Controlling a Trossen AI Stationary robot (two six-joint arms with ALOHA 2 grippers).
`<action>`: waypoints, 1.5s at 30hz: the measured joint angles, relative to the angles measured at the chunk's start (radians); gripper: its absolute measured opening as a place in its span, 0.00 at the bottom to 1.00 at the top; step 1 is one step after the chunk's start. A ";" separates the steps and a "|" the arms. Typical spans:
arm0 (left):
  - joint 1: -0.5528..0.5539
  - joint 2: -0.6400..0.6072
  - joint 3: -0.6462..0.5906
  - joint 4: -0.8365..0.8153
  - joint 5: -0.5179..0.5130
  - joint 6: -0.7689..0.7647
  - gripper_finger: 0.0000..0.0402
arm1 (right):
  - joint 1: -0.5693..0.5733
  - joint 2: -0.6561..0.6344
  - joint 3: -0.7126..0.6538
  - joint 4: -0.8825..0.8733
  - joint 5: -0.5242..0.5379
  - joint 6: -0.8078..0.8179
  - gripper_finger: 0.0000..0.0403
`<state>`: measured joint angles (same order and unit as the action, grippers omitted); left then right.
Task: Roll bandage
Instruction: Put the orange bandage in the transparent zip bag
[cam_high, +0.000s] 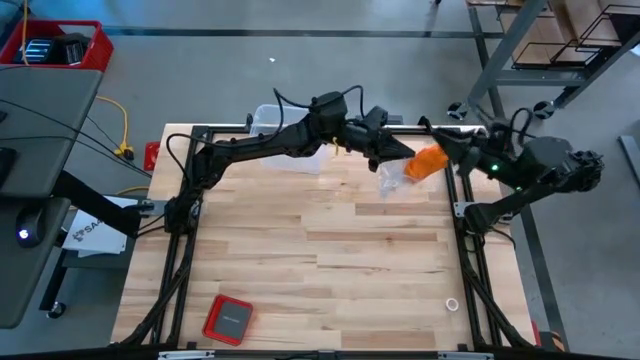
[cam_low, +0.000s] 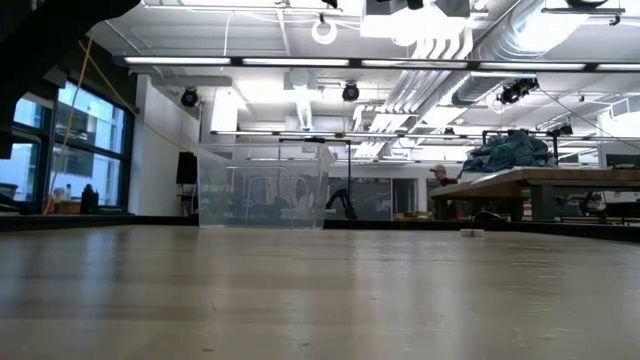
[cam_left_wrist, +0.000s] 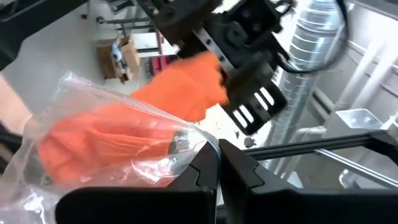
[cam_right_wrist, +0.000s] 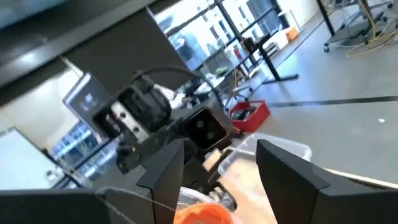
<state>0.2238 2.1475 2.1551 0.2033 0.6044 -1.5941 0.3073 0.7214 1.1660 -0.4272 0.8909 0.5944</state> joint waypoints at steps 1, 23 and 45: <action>0.003 0.000 0.000 0.016 0.003 -0.002 0.00 | 0.000 -0.013 0.000 0.000 0.006 -0.003 0.48; 0.025 0.000 0.000 0.051 -0.067 0.010 0.00 | 0.000 0.076 0.000 0.202 -0.009 -0.043 0.48; 0.023 -0.002 0.001 0.027 -0.113 0.080 0.00 | -0.190 0.170 0.000 0.658 -0.364 -0.124 0.48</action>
<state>0.2470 2.1460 2.1559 0.2304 0.4915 -1.5141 0.1178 0.8912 1.1660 0.2307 0.5270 0.4704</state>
